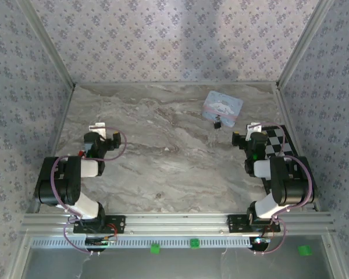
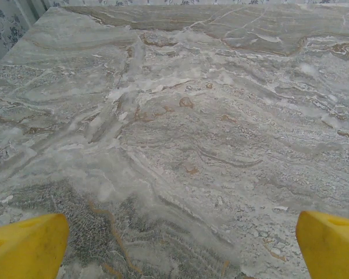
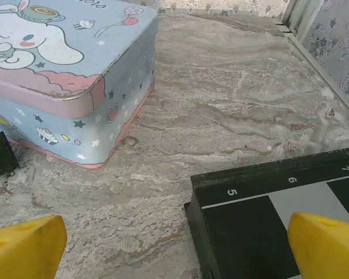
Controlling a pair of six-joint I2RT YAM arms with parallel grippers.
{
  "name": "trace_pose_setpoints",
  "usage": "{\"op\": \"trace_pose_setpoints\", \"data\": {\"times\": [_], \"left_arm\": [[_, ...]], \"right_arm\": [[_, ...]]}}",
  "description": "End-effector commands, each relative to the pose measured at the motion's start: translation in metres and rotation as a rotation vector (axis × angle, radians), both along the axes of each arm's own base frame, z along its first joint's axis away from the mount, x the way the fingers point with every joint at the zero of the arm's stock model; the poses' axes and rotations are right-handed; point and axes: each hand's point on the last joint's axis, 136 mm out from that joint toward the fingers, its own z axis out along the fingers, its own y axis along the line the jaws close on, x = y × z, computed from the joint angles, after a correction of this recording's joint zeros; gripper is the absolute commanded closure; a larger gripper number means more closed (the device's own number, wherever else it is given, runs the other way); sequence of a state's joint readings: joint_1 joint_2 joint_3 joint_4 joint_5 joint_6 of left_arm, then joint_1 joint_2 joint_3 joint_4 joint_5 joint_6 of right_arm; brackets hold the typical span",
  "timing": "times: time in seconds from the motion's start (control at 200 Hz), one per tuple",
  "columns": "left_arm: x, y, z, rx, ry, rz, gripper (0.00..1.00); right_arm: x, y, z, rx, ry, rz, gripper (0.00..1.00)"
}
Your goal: Unlock the padlock with the key
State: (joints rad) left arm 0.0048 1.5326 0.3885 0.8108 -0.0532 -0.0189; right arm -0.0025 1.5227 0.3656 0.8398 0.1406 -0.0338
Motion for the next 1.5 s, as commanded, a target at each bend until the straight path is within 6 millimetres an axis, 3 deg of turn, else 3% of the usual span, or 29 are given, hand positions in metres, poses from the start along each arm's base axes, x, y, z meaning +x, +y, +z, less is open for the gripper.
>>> {"op": "trace_pose_setpoints", "data": {"times": [0.0,0.949,1.244,1.359,1.499], "left_arm": [[0.007,0.002,0.010,0.004,-0.028,0.008,0.00],[0.007,0.004,0.010,0.000,-0.027,0.018,0.00],[-0.011,-0.004,0.037,0.109,-0.111,0.058,0.00],[-0.022,-0.018,0.054,0.170,-0.160,0.037,0.00],[-0.027,-0.019,0.087,0.144,-0.180,0.089,0.00]], "right_arm": [[0.005,-0.001,0.005,0.019,-0.014,-0.005,0.01],[0.005,-0.001,0.005,0.017,-0.014,-0.005,0.01],[-0.004,0.013,0.013,-0.035,-0.066,0.047,0.01],[-0.015,0.016,0.029,-0.060,-0.107,0.042,0.01],[-0.021,0.028,0.059,-0.038,-0.078,0.086,0.01]]}}
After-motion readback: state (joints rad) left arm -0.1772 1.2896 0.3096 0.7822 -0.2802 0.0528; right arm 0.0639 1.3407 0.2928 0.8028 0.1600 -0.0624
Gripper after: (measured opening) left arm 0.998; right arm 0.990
